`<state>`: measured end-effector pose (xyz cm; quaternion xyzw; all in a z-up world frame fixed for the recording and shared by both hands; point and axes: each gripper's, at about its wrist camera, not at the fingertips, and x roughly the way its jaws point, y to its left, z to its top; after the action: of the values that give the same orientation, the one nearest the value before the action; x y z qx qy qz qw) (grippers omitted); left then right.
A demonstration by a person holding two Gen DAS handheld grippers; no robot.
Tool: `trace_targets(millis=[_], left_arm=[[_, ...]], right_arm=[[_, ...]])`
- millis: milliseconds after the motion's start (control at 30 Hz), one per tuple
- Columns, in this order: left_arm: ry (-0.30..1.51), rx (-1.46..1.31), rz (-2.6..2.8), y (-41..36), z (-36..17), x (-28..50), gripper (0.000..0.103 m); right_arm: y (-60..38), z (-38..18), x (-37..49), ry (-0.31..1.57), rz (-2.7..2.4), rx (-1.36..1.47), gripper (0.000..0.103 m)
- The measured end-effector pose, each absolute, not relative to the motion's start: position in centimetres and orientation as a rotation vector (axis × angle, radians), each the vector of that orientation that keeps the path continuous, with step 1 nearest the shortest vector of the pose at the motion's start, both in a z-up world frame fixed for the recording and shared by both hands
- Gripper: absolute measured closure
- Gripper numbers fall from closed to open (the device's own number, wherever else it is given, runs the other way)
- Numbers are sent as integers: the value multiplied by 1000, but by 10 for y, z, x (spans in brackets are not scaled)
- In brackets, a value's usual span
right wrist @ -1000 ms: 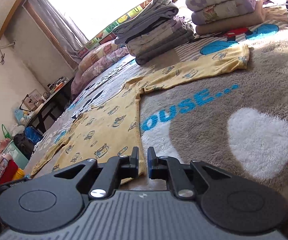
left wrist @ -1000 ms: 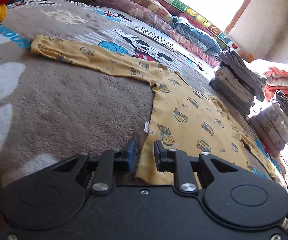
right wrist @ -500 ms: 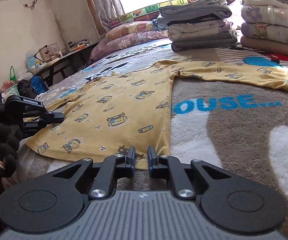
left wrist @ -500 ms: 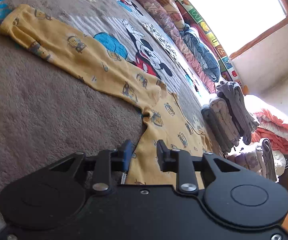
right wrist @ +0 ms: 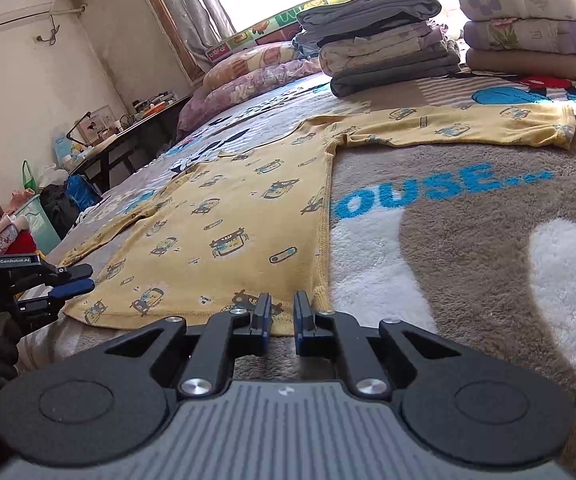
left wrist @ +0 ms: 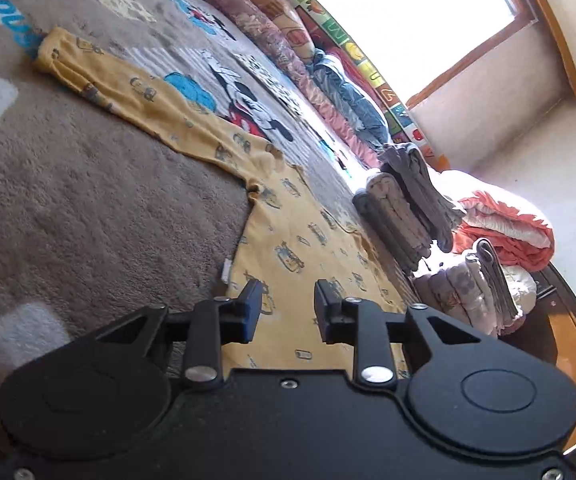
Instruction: Fold clothes
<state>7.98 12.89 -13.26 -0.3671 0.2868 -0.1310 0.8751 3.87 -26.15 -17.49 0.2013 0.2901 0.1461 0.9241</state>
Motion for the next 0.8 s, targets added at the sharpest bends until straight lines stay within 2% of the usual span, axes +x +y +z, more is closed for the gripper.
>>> trace_targets(millis=[33, 67, 100, 133, 200, 233, 300, 333, 500, 533, 600, 633, 667, 800], left_arm=[[604, -752, -290, 124, -134, 78, 56], [651, -719, -236, 121, -142, 79, 55], [687, -699, -189, 120, -149, 78, 70], [682, -742, -171, 126, -154, 75, 77], [682, -846, -154, 139, -156, 68, 76], [677, -872, -149, 143, -153, 64, 72], [655, -860, -112, 148, -143, 52, 42], [649, -853, -91, 149, -140, 48, 37], [658, -855, -59, 149, -129, 37, 34], [655, -854, -57, 148, -125, 36, 32], [654, -852, -60, 141, -115, 39, 21], [655, -848, -64, 137, -110, 41, 19], [650, -837, -77, 133, -106, 43, 19], [621, -681, -168, 98, -85, 49, 19]], right_arm=[[-263, -175, 39, 598, 297, 429, 92], [-264, -175, 39, 601, 294, 445, 92], [-265, -176, 39, 604, 292, 460, 92], [-266, -176, 40, 607, 289, 476, 92], [-268, -176, 39, 615, 281, 505, 92], [-269, -176, 38, 621, 277, 513, 92], [-272, -175, 36, 638, 270, 543, 92], [-274, -175, 34, 648, 266, 562, 92], [-296, -178, 26, 689, 225, 744, 90], [-299, -177, 22, 682, 219, 761, 86], [-306, -173, 15, 649, 207, 799, 75], [-310, -171, 12, 625, 203, 818, 65], [-314, -168, 9, 597, 196, 837, 61], [-324, -158, 6, 527, 178, 833, 61]])
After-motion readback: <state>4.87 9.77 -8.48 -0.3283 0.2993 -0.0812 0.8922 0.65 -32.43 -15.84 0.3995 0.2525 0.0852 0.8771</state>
